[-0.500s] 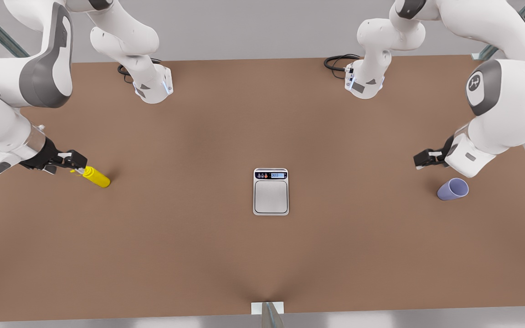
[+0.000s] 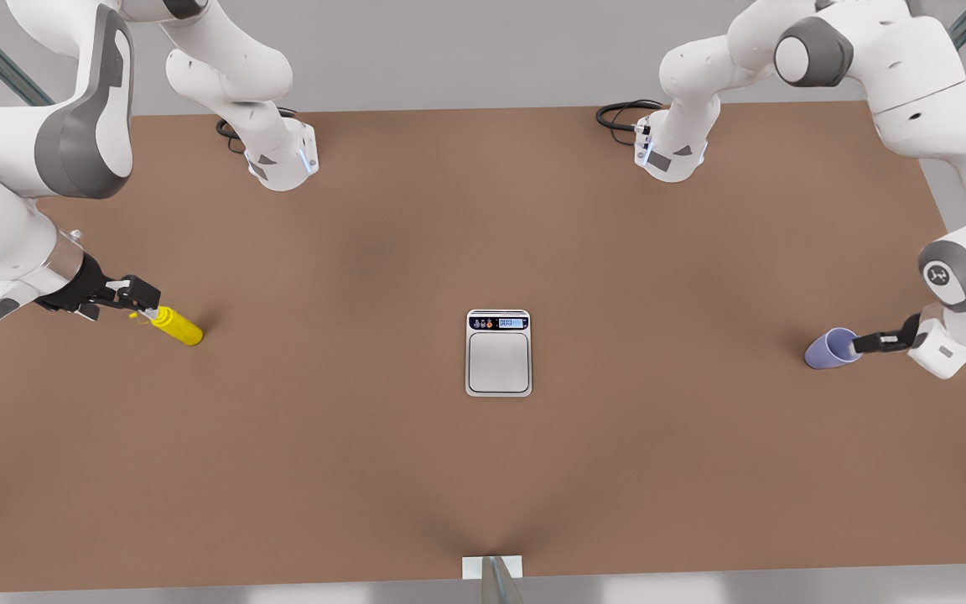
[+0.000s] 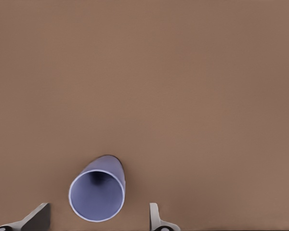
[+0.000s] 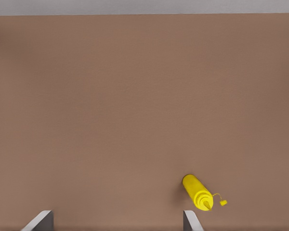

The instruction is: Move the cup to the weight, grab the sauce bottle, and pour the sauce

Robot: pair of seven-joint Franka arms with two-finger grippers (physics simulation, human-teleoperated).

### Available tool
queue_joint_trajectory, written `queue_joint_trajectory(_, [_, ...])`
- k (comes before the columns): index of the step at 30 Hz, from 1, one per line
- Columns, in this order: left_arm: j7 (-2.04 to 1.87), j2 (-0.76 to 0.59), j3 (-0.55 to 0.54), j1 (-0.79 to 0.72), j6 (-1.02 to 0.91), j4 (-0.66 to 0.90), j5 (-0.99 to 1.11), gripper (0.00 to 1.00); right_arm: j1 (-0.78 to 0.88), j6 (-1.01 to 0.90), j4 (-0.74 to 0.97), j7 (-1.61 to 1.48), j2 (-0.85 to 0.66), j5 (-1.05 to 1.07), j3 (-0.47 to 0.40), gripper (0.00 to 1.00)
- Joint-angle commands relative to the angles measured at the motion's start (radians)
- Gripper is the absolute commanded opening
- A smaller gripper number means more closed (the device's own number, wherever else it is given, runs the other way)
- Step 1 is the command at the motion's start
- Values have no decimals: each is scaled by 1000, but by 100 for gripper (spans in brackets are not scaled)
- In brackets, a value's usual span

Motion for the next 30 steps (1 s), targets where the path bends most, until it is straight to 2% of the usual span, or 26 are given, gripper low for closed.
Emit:
queue_joint_trajectory(1, [4,0,0,1,0,-2,0,100,-1,0,0,0,0,0,0,100])
queue_joint_trajectory(7, [3,41,2,13,58,-28,2,100,-1,0,0,0,0,0,0,100])
queue_joint_trajectory(12, [3,110,2,94,149,-25,6,100,-1,0,0,0,0,0,0,100])
queue_joint_trajectory(28, [75,196,0,108,175,-38,-1,100,0,-9,0,5,0,0,0,100])
queue_joint_trajectory(29, [66,198,-1,108,180,-38,-3,58,0,-9,0,5,1,0,0,100])
queue_joint_trajectory(30, [64,196,-3,108,169,-38,-3,46,0,-9,0,5,1,2,0,100])
